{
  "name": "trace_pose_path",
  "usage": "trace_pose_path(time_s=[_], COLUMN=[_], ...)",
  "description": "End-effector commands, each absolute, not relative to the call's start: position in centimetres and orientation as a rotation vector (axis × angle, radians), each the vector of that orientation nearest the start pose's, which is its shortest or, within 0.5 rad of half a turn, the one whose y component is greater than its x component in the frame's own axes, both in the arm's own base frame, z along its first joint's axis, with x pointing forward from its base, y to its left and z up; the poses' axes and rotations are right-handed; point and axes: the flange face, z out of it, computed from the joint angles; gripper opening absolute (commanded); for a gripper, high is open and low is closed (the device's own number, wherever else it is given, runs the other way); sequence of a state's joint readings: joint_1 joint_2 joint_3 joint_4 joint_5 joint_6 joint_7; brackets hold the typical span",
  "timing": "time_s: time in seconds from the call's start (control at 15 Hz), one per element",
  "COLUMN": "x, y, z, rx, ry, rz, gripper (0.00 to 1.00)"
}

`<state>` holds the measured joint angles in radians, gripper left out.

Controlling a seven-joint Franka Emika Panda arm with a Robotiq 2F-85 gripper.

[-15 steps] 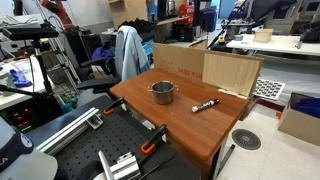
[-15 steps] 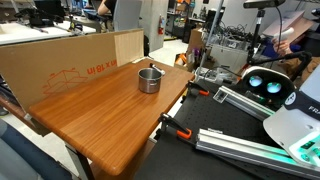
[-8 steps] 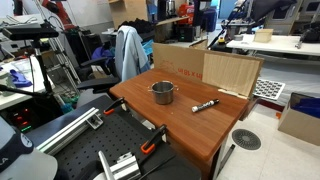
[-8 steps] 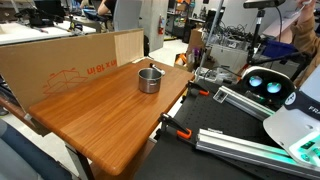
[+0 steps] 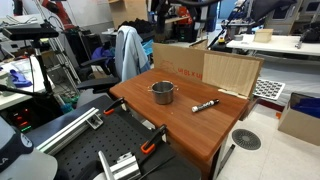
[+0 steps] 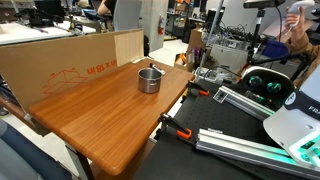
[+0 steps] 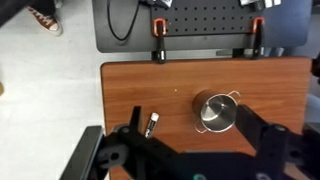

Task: Put the marker in the pot

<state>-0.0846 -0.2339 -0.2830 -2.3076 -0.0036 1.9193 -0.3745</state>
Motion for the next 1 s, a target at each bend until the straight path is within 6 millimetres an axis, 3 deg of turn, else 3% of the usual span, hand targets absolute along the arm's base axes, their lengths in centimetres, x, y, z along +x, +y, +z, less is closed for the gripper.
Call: trace_pose_path(time_s=[0.0,0.53,0.93], x=[45.0,51.5,55.4], y=[-16.8,-18.3,-18.6], z=[39.2,29.8,24.3], rx=[-2.95,-2.846,-2.889], ry=[0.027,0.339,0.586], rz=[0.237,0.245,0.282], gripper=[1.0,1.0,1.0])
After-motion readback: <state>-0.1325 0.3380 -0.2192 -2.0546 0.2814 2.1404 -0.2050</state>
